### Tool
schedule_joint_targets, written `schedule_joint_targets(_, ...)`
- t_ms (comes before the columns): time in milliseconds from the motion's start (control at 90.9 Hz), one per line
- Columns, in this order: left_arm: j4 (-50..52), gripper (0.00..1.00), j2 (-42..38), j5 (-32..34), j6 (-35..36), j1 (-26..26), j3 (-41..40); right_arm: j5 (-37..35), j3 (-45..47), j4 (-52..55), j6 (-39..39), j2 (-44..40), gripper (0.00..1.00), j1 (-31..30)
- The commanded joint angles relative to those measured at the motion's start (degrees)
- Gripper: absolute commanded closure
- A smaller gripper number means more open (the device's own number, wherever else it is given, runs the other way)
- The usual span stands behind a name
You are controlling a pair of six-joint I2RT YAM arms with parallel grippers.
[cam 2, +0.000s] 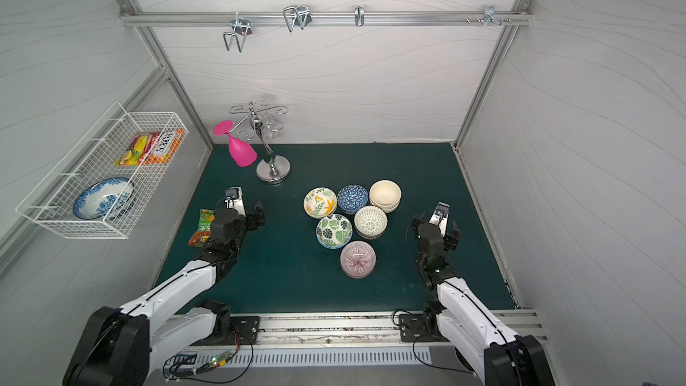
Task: Stack the bowls
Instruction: Reset both arms
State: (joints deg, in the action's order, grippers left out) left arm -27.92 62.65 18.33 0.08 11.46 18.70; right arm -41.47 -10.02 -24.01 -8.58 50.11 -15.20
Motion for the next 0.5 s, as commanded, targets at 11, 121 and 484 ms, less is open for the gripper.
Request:
schedule_joint_targets(11, -16.6, 0.0, 8.0, -1.7, 6.3, -1.8, -0.4, 4.3, 0.2, -11.3, 0.5, 7.1, 0.01, 2.6)
schedule_joint_targets(121, -20.7, 0.0, 13.4, -3.2, 5.3, -5.7, -0.5, 7.0, -0.8, -16.0, 2.3, 12.5, 0.01, 3.6)
schedule_joint_targets(484, -30.5, 0.0, 26.0, -15.4, 5.1, -9.3, -0.3, 22.4, -6.4, -40.5, 8.6, 40.7, 0.01, 9.2)
